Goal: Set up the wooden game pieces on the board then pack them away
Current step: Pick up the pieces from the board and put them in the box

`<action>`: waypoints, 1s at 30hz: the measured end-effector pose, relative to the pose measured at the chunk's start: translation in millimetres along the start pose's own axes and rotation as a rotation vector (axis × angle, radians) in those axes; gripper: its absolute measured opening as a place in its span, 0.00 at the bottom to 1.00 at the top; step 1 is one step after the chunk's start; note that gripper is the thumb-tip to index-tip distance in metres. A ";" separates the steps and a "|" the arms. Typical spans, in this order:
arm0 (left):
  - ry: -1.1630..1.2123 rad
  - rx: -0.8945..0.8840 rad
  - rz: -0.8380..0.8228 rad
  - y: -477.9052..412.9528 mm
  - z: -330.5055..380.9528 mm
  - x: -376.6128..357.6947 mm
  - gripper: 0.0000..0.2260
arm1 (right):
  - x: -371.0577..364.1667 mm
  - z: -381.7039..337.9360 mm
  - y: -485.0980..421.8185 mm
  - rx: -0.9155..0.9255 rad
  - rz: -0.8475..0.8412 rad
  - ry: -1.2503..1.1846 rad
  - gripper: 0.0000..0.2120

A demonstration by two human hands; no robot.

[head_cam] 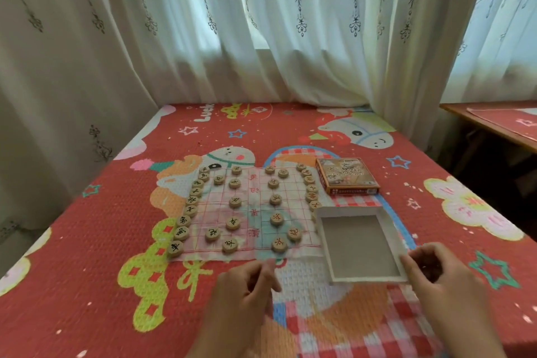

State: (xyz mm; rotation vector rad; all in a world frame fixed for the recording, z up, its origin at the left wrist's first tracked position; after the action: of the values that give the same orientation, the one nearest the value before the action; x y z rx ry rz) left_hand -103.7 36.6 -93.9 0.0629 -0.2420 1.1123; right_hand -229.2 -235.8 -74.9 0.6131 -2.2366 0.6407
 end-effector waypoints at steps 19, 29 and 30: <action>-0.508 -0.009 0.400 -5.2 -23.7 112.4 0.17 | -37.8 14.7 -71.6 0.115 0.004 0.098 0.07; -0.766 0.004 0.593 -4.7 -38.1 127.6 0.15 | -34.0 23.7 -66.4 0.039 0.088 0.315 0.15; -0.753 0.068 0.550 -6.4 -44.9 128.4 0.20 | -35.9 24.8 -66.8 0.035 0.048 0.352 0.19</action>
State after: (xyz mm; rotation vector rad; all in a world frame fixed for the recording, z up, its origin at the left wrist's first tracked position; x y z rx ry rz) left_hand -36.9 154.4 -108.3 0.5042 -0.9358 1.6113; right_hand -179.7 -293.3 -99.4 0.4268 -1.9190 0.7505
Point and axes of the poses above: each hand's wrist, its own y-axis away from the middle knuckle, its own x-axis out of the back of the hand, z = x × y, the point moved 6 cm from there along -y, towards the middle knuckle, and after that the axes turned 9 degrees about y, right-handed, at the moved point
